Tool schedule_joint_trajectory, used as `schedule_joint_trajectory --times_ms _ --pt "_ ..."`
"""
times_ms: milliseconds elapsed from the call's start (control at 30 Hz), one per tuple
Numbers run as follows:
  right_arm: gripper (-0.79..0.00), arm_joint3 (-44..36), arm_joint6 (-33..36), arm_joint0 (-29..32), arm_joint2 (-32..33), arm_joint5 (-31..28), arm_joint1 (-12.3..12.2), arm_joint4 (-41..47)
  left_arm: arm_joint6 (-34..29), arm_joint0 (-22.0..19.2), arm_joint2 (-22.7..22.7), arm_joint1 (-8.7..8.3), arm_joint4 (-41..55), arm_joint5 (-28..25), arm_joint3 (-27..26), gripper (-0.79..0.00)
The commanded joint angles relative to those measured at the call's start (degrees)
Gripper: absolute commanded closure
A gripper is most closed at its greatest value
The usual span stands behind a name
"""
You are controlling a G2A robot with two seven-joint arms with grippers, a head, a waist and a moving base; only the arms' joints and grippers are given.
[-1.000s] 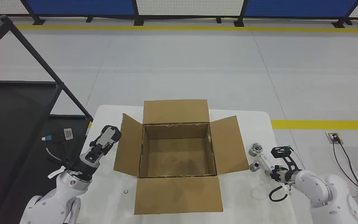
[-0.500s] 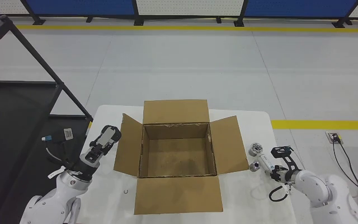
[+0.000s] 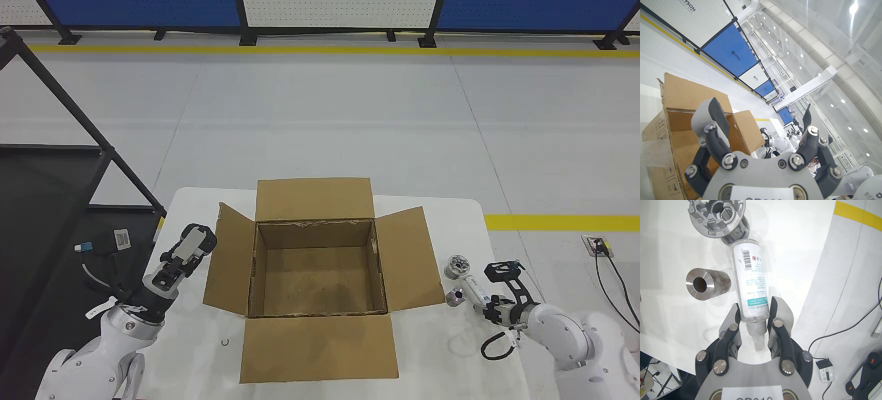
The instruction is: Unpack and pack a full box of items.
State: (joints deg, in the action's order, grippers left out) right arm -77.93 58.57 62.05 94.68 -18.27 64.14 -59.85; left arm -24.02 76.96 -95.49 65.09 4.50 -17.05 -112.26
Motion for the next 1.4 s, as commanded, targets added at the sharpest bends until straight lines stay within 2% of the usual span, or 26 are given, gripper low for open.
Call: schedule_joint_trajectory --times_ms 0,700,733,800,833,867,900,933,967,1033,1067,1100,1167,1367 --pt "-0.308 0.00 0.00 0.00 0.00 0.00 0.00 0.01 0.00 0.00 0.00 0.00 0.00 0.00 0.00 -0.785" --pt "-0.308 0.00 0.00 0.00 0.00 0.00 0.00 0.01 0.00 0.00 0.00 0.00 0.00 0.00 0.00 -0.785" --pt "-0.785 0.08 -0.21 0.16 -0.08 0.04 0.00 0.03 0.00 0.00 0.00 0.00 0.00 0.00 0.00 -0.785" --pt "-0.785 -0.16 -1.19 0.79 -0.43 -0.17 -0.02 0.37 0.62 0.23 0.11 0.04 -0.15 0.25 -0.21 -0.785" --pt "-0.785 -0.52 -1.85 1.13 -0.42 -0.56 -0.07 0.62 0.97 0.30 0.18 0.05 -0.54 0.21 -0.34 -0.665" --pt "-0.785 -1.05 -2.41 1.51 -0.37 -1.23 -0.14 0.93 1.31 0.33 0.21 0.05 -1.09 0.16 -0.37 -0.311" --pt "-0.456 -1.51 -2.87 1.95 -0.16 -1.79 -0.24 1.22 1.59 0.35 0.29 0.06 -1.48 0.08 -0.36 0.000" --pt "-0.157 -1.91 -3.19 2.34 0.16 -2.04 -0.32 1.82 1.80 0.35 0.38 0.07 -1.77 -0.11 -0.32 0.000" --pt "0.000 -2.33 -3.31 2.67 0.43 -2.25 -0.40 2.35 1.87 0.35 0.46 0.07 -1.90 -0.28 -0.21 0.000" --pt "0.000 -3.09 -3.66 3.26 0.98 -2.62 -0.56 3.52 2.03 0.34 0.49 0.08 -1.86 -0.31 0.00 0.000" --pt "0.000 -3.41 -3.67 3.53 1.21 -2.85 -0.65 3.99 2.19 0.34 0.42 0.08 -1.84 -0.29 0.11 -0.117" --pt "0.000 -3.74 -3.67 3.76 1.38 -3.04 -0.74 4.19 2.40 0.33 0.34 0.08 -1.92 -0.17 0.16 -0.449" --pt "0.000 -4.20 -3.67 4.14 1.58 -3.11 -0.90 4.54 2.60 0.28 0.24 0.07 -2.06 -0.05 0.11 -0.785" --pt "0.000 -5.40 -4.26 5.01 1.94 -2.75 -1.31 5.38 3.03 0.35 0.04 0.07 -1.94 0.39 -0.26 -0.785"
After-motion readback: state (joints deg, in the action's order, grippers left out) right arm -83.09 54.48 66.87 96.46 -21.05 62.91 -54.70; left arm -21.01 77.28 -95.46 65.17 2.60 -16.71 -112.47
